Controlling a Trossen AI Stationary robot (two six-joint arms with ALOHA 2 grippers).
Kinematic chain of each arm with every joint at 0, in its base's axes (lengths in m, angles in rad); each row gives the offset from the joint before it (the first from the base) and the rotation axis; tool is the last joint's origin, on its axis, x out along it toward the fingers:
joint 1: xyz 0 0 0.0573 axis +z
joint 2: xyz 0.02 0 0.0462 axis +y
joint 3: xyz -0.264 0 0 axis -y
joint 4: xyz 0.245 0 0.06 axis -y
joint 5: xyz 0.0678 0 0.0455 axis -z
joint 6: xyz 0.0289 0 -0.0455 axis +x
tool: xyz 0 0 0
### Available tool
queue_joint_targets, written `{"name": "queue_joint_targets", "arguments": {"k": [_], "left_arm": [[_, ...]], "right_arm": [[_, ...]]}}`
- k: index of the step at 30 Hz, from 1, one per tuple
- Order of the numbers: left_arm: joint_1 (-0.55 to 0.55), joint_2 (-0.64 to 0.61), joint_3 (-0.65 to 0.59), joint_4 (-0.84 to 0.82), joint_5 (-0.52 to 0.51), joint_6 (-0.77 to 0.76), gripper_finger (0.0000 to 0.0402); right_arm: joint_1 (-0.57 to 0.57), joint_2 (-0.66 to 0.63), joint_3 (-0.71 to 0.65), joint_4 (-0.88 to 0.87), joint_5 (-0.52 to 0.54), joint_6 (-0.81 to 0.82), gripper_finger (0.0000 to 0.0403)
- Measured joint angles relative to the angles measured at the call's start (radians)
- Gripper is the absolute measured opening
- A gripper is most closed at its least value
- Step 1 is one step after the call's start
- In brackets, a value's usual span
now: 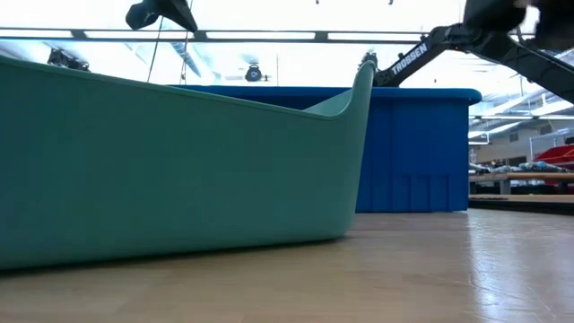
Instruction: Sort Items/Unsort Items
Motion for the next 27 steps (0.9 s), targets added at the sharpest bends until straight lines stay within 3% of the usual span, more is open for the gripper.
{"name": "queue_joint_targets", "arguments": {"k": [5, 8, 16, 27], "left_arm": [[0.000, 0.000, 0.000, 0.000, 0.000, -0.004, 0.0000], [0.000, 0.000, 0.000, 0.000, 0.000, -0.006, 0.0000], [0.000, 0.000, 0.000, 0.000, 0.001, -0.008, 0.0001], [0.000, 0.000, -0.001, 0.011, 0.009, -0.003, 0.0001]], "right_arm": [[0.001, -0.011, -0.072, 0.059, 0.001, -0.002, 0.0246], [0.005, -0.011, -0.097, 0.080, 0.005, -0.024, 0.0207], [0.014, -0.001, -0.057, 0.087, 0.012, -0.121, 0.0015], [0.016, 0.005, 0.248, -0.044, -0.057, -0.176, 0.0002]]}}
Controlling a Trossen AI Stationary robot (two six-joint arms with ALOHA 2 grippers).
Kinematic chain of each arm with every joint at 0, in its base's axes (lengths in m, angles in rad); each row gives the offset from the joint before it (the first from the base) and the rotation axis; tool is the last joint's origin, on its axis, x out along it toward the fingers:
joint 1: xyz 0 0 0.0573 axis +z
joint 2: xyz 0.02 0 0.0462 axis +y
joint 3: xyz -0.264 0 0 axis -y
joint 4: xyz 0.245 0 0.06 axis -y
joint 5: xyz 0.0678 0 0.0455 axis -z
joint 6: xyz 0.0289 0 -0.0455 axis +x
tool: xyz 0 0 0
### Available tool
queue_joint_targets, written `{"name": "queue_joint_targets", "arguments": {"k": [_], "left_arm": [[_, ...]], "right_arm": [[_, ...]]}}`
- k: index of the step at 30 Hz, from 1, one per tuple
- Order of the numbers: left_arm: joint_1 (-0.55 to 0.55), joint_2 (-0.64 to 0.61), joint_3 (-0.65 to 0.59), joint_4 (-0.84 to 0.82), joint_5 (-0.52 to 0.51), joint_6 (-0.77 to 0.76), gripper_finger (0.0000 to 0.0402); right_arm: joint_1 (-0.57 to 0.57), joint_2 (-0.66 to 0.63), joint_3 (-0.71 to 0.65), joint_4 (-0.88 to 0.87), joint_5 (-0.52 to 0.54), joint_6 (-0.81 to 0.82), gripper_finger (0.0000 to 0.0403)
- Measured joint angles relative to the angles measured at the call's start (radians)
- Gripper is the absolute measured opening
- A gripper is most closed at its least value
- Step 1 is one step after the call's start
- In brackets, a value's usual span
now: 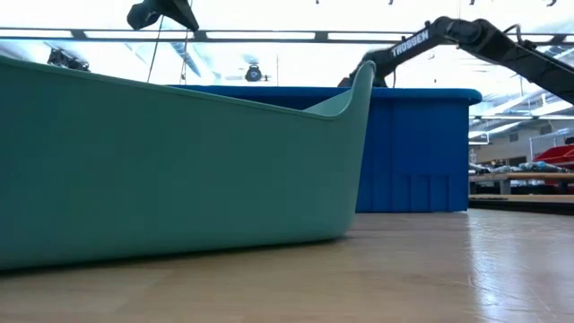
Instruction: Sort Items/Unsort Items
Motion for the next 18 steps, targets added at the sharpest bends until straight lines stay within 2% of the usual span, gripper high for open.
{"name": "queue_joint_targets", "arguments": {"k": [4, 12, 18], "left_arm": [[0.000, 0.000, 0.000, 0.003, 0.001, 0.003, 0.0001], [0.000, 0.000, 0.000, 0.037, 0.015, 0.026, 0.0001], [0.000, 0.000, 0.000, 0.051, 0.025, 0.032, 0.0001]], "right_arm": [[0.002, -0.004, 0.133, -0.064, -0.029, -0.018, 0.0001], [0.011, -0.161, 0.094, -0.060, -0.075, -0.031, 0.0001], [0.019, -0.210, 0.096, -0.072, -0.107, -0.058, 0.0003]]}}
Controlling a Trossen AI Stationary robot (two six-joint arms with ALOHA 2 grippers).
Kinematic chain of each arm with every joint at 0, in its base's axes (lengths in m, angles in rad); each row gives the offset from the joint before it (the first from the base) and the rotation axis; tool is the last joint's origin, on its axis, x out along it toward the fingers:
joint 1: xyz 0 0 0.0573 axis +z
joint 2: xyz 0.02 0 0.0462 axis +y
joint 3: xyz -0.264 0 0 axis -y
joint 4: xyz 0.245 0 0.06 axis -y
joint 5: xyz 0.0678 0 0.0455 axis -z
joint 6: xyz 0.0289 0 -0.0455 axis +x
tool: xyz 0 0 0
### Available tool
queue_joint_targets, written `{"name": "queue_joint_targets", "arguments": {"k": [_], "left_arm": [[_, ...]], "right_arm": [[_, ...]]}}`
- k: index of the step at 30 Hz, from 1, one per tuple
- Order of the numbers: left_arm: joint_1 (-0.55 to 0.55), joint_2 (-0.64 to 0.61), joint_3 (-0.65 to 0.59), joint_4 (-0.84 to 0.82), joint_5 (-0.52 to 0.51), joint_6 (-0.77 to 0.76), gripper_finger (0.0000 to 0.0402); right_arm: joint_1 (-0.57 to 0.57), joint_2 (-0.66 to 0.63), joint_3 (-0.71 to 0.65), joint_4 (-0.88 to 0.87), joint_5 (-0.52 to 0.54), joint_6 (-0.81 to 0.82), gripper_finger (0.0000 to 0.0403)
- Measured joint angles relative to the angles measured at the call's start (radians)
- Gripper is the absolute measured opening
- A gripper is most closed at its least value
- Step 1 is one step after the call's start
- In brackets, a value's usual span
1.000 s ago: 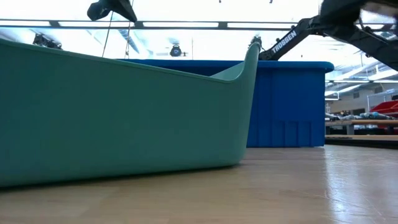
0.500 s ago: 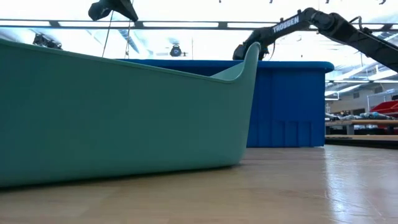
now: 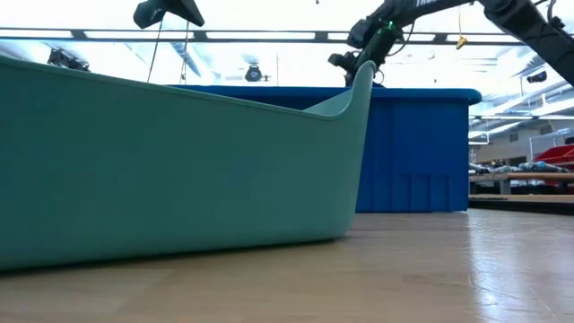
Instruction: Sort Items/Unsort Items
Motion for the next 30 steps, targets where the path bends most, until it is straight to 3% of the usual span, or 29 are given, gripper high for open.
{"name": "queue_joint_targets", "arguments": {"k": [4, 9, 18, 23, 28, 30], "left_arm": [[0.000, 0.000, 0.000, 0.000, 0.008, -0.002, 0.0001], [0.000, 0.000, 0.000, -0.001, 0.029, -0.027, 0.0001], [0.000, 0.000, 0.000, -0.002, 0.036, -0.037, 0.0001], [0.000, 0.000, 0.000, -0.004, 0.037, -0.048, 0.0001], [0.000, 0.000, 0.000, -0.006, 0.037, -0.057, 0.0001], [0.000, 0.000, 0.000, -0.006, 0.036, -0.057, 0.0001]], "right_arm": [[-0.002, 0.071, -0.003, -0.046, 0.012, 0.013, 0.0032], [-0.002, 0.178, -0.002, -0.044, 0.012, 0.014, 0.0098], [-0.002, 0.304, 0.004, -0.035, -0.034, -0.161, 0.0203], [-0.004, 0.309, 0.003, -0.003, -0.017, -0.207, 0.0228], [-0.023, 0.288, -0.004, 0.006, -0.066, -0.202, 0.0230], [-0.028, 0.260, -0.006, 0.016, -0.028, -0.196, 0.0228]]}}
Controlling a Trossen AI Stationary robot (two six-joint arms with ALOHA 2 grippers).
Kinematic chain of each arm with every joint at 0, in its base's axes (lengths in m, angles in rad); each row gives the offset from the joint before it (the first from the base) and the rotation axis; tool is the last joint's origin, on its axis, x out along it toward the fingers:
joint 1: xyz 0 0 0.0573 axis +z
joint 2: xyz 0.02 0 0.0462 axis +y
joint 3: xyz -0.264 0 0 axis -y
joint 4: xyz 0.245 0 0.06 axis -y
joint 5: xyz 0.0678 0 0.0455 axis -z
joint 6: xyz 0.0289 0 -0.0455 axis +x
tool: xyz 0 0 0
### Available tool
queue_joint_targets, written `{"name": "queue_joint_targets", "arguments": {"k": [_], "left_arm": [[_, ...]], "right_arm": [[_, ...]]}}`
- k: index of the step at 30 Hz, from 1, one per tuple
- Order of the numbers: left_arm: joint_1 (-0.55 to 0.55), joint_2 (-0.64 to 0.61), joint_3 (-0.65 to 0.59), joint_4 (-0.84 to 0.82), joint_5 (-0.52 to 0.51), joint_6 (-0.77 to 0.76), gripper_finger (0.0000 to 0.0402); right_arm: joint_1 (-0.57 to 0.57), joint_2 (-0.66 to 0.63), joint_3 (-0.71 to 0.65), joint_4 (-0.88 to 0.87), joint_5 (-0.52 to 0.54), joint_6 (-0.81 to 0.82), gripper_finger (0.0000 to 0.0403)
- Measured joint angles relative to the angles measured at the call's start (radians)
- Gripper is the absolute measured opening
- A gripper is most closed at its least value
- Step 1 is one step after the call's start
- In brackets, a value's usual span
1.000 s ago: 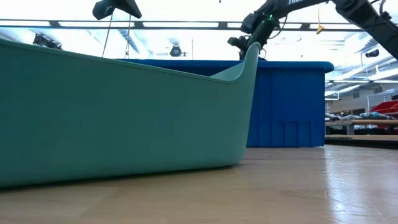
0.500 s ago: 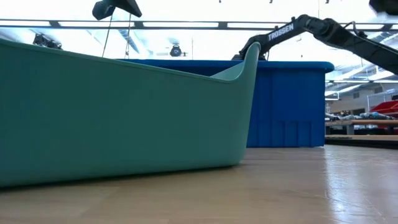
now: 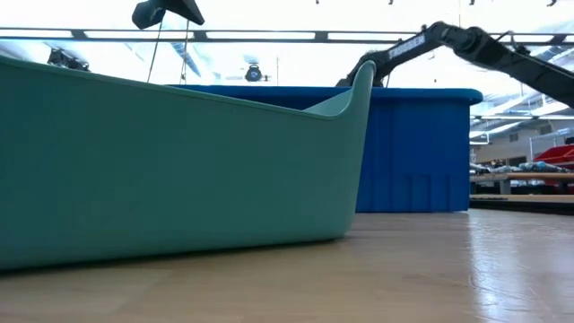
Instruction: Sort Items/Unsort Items
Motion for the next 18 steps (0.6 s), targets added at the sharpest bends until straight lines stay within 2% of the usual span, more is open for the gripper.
{"name": "queue_joint_targets", "arguments": {"k": [6, 13, 18], "left_arm": [[0.000, 0.000, 0.000, 0.001, 0.000, 0.000, 0.0001], [0.000, 0.000, 0.000, 0.002, -0.001, 0.000, 0.0001], [0.000, 0.000, 0.000, 0.003, -0.001, -0.017, 0.0001]], "right_arm": [[-0.032, -0.067, 0.003, -0.026, 0.123, 0.062, 0.0227], [-0.034, -0.048, -0.020, -0.028, 0.090, 0.097, 0.0227], [-0.023, -0.036, -0.095, -0.024, 0.091, 0.102, 0.0226]]}}
